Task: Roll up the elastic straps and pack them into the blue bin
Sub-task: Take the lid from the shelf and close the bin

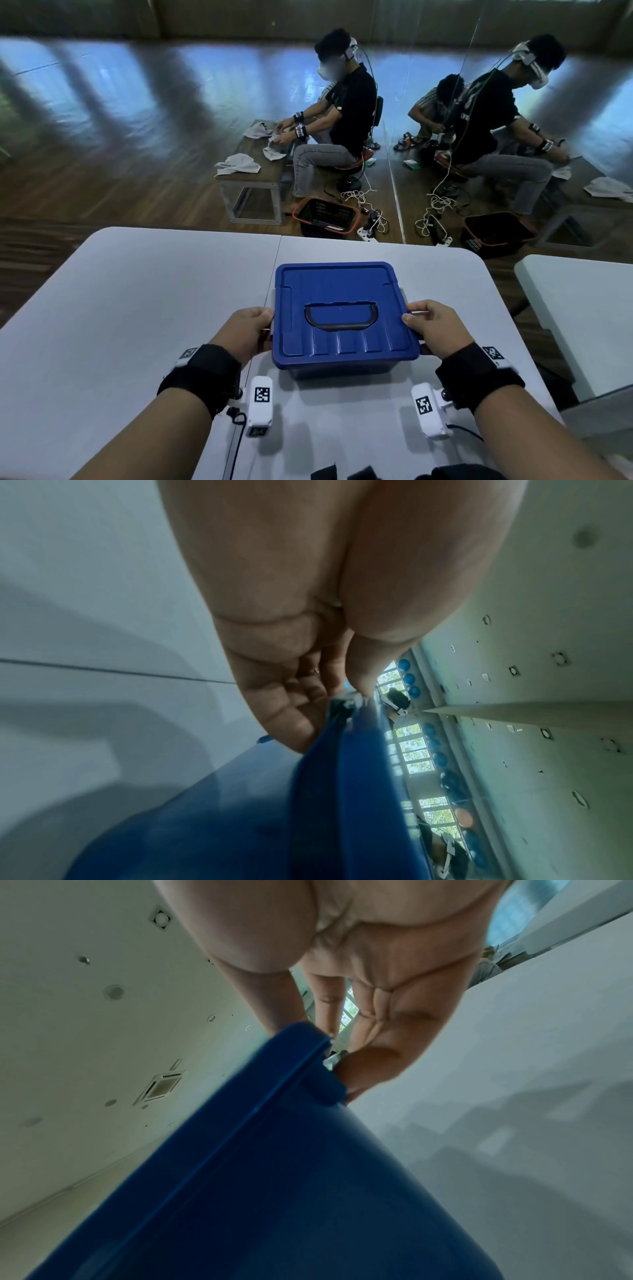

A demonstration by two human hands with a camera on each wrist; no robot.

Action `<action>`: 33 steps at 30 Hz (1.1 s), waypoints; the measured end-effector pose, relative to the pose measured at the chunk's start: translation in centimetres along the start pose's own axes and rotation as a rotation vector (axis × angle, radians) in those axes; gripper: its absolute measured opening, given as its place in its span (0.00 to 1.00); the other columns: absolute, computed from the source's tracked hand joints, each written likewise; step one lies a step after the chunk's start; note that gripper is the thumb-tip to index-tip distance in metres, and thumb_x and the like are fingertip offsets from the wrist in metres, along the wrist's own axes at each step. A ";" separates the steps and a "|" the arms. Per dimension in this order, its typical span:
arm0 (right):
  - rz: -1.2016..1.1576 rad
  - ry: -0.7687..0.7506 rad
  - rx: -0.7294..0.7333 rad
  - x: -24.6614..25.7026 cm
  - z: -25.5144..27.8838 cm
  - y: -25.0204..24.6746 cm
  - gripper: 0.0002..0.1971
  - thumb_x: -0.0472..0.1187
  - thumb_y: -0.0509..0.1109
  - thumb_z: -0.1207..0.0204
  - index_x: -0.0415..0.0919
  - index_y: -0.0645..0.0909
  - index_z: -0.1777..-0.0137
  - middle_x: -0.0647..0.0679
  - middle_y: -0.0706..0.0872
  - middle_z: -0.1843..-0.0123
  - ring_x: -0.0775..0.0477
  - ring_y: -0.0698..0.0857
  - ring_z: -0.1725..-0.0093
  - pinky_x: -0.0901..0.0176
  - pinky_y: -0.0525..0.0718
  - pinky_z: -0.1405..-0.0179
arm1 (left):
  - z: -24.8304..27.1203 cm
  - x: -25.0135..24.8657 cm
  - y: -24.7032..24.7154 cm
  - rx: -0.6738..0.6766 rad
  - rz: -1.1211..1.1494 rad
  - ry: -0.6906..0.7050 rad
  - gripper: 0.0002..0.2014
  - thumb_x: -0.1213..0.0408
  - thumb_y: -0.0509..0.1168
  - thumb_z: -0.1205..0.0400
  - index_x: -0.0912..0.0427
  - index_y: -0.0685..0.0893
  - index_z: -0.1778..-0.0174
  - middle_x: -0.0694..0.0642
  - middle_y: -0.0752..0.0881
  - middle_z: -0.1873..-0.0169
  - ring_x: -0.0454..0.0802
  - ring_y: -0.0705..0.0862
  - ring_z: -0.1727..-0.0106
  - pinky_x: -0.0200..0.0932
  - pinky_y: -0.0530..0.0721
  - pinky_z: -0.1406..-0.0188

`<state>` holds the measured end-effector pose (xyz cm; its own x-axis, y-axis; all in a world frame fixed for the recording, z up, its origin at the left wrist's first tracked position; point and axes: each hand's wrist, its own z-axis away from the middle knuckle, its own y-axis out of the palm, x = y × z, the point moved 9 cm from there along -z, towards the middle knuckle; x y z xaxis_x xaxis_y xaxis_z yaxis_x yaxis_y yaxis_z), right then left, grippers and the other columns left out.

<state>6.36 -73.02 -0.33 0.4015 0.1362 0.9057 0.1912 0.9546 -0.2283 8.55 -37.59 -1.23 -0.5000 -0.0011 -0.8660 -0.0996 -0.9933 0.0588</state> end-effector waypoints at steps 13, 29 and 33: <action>0.243 -0.190 -0.169 0.6 2.0 -1.1 0.07 0.36 0.76 0.25 0.43 0.85 0.48 0.47 0.85 0.53 0.45 0.86 0.51 0.38 0.92 0.58 | -0.3 -0.4 -1.0 -0.012 -0.134 -0.003 0.12 0.68 0.60 0.10 0.74 0.85 0.48 0.69 0.88 0.58 0.59 0.87 0.60 0.58 0.92 0.53; 0.543 -0.307 -0.396 5.8 3.7 -1.8 0.03 0.38 0.69 0.24 0.40 0.84 0.55 0.50 0.84 0.61 0.46 0.81 0.58 0.59 0.74 0.60 | 0.2 -3.4 0.0 -0.009 -0.312 0.126 0.24 0.77 0.59 0.17 0.51 0.76 0.28 0.67 0.86 0.61 0.56 0.87 0.67 0.63 0.92 0.59; 0.480 -0.283 -0.429 5.6 3.4 -2.9 0.02 0.36 0.68 0.24 0.39 0.82 0.56 0.54 0.81 0.65 0.47 0.80 0.60 0.58 0.72 0.62 | 0.1 -3.4 -0.1 -0.014 -0.247 0.120 0.16 0.71 0.65 0.16 0.53 0.78 0.34 0.66 0.87 0.61 0.53 0.88 0.70 0.61 0.92 0.60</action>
<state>4.96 -74.14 6.65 0.2931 0.6354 0.7144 0.4114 0.5907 -0.6942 10.16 -37.50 1.80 -0.3566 0.2281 -0.9060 -0.1931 -0.9668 -0.1674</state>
